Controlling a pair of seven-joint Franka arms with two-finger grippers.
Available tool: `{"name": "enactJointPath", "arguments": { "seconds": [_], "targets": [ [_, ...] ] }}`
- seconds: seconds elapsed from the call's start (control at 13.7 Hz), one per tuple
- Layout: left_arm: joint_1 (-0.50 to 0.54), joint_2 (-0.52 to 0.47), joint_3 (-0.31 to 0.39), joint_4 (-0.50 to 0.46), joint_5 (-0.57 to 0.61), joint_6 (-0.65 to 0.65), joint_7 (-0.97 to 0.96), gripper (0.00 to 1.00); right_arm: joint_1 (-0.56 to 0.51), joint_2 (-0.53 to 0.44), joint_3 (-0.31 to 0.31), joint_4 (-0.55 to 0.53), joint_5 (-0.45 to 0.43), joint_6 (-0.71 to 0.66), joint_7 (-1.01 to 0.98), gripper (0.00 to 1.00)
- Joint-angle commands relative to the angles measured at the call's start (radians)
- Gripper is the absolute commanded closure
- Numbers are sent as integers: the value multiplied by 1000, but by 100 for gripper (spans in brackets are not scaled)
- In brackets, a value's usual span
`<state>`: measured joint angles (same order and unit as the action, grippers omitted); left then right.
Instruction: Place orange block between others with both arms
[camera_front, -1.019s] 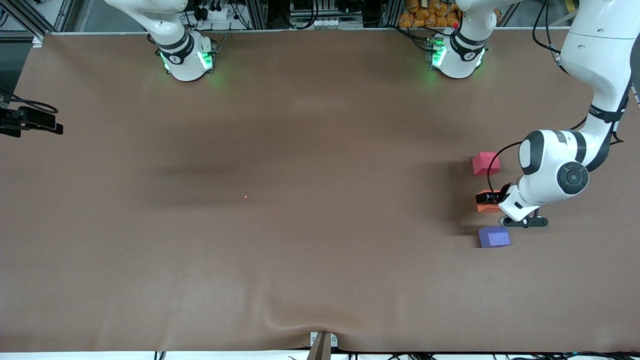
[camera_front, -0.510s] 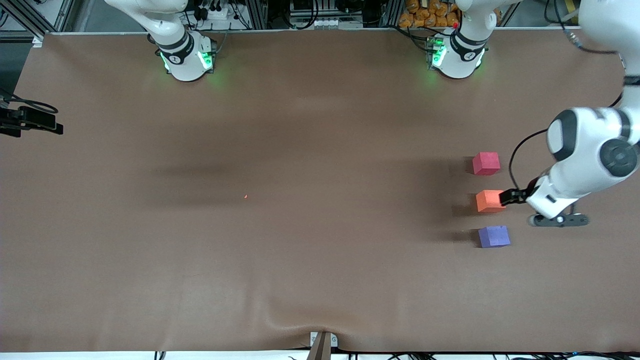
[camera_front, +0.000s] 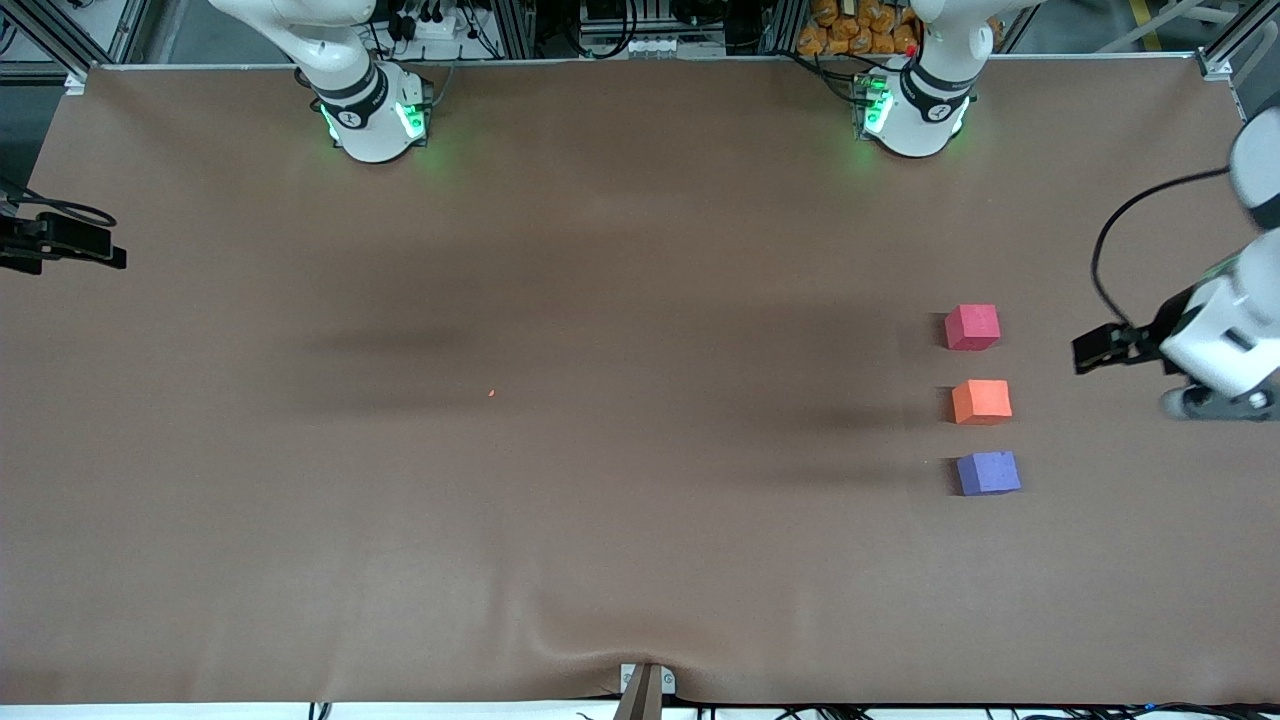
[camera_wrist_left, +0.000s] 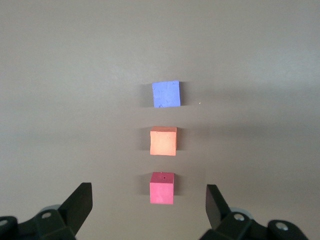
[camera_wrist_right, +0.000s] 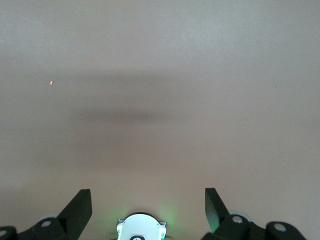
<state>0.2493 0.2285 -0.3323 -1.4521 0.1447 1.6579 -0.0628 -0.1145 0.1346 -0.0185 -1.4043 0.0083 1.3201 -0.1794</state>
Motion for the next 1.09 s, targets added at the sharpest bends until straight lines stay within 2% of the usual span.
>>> {"name": "enactJointPath", "arguments": {
  "seconds": [0.0, 0.29, 0.36, 0.44, 0.51, 0.66, 1.02],
  "targets": [
    [5, -98, -11, 19, -40, -81, 14, 0, -14, -7, 15, 8, -2, -13, 3, 0],
    [-14, -136, -16, 13, -89, -113, -6, 0, -14, -7, 15, 8, -2, -13, 4, 0],
    [-72, -150, 17, -11, -88, -113, -9, 0, -14, -7, 15, 8, -2, -13, 3, 0],
    [-143, -181, 110, -45, -93, -113, -8, 0, -14, -7, 15, 8, -2, -13, 3, 0],
    [-187, -207, 161, -85, -96, -113, -8, 0, -14, -7, 15, 8, -2, -13, 3, 0],
    [-191, -270, 168, -163, -102, -107, -5, 0, -14, -7, 15, 8, -2, -13, 3, 0],
    [-191, -281, 196, -162, -103, -110, 17, 0, -14, -7, 15, 8, -2, -13, 3, 0]
  ]
}}
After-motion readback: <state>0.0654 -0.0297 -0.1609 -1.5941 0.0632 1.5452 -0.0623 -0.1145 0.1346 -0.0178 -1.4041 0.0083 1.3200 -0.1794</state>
